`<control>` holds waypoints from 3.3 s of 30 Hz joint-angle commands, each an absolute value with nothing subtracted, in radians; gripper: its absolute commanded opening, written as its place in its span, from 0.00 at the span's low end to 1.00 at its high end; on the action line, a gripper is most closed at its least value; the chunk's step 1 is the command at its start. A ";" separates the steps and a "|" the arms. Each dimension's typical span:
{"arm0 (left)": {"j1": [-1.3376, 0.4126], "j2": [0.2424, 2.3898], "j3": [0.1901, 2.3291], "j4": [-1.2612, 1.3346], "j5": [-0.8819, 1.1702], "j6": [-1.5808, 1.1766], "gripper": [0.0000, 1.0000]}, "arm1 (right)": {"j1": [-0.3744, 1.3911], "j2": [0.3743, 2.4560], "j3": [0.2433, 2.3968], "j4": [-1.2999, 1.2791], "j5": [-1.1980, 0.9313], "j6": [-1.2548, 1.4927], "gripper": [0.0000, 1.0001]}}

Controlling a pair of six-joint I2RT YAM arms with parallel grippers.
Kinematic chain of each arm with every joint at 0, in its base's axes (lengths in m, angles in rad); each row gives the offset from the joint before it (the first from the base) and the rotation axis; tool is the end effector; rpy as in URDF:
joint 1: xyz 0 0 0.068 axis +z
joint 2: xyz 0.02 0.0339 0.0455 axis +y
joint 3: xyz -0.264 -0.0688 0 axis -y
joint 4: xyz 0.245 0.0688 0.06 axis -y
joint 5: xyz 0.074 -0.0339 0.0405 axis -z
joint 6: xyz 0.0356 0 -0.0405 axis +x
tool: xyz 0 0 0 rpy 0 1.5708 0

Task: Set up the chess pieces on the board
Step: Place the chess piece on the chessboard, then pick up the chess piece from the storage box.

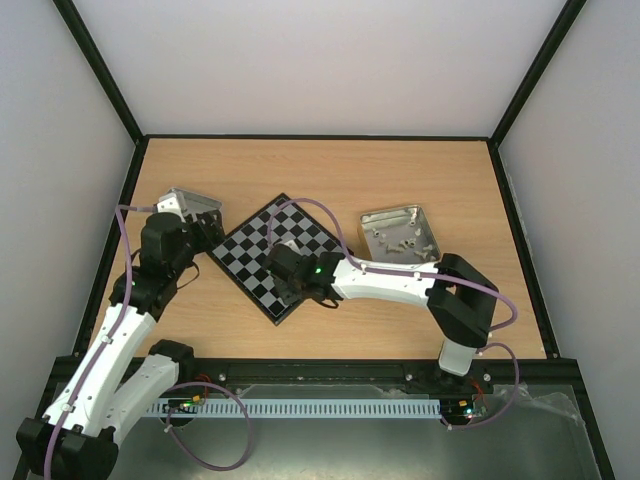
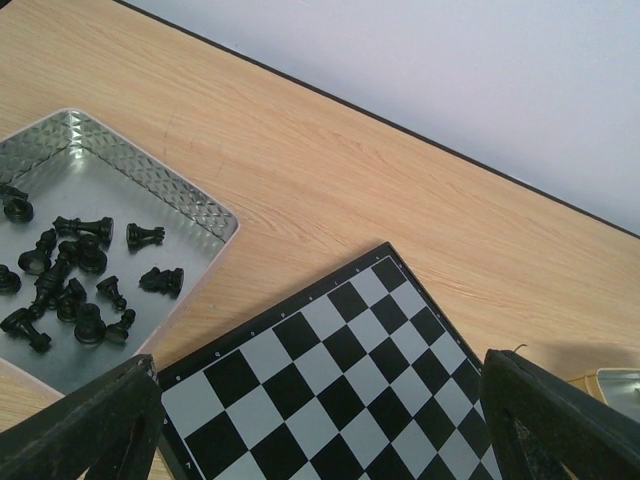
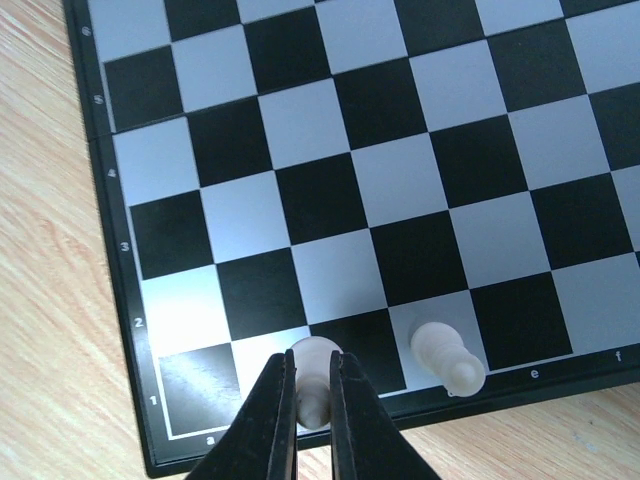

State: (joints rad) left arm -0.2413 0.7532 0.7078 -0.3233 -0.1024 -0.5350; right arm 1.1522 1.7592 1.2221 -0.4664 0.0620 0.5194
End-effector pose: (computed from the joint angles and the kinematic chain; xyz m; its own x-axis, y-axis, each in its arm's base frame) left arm 0.1727 -0.0387 0.3035 -0.3751 -0.4300 -0.8212 -0.0536 0.8945 -0.4439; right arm 0.1522 0.3367 0.2067 -0.7435 -0.4525 -0.4924 -0.6097 0.7611 0.2214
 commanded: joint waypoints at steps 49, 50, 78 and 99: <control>-0.242 0.760 0.704 -0.317 -0.097 -0.543 0.88 | 1.156 1.725 1.262 -0.517 0.183 0.571 0.26; -0.241 0.761 0.704 -0.317 -0.096 -0.543 0.88 | 1.155 1.702 1.259 -0.512 0.209 0.579 0.26; -0.242 0.740 0.678 -0.234 0.054 -0.490 0.89 | 0.423 1.534 0.965 -0.391 0.080 0.543 0.43; -0.242 0.748 0.674 -0.231 0.049 -0.493 0.89 | 0.393 1.757 1.069 -0.387 0.043 0.483 0.20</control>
State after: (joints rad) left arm -0.2413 0.7479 0.6861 -0.2527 0.0448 -0.5041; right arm 0.3958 1.7390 1.0405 -0.3836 0.0219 0.4946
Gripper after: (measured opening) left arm 0.890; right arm 0.218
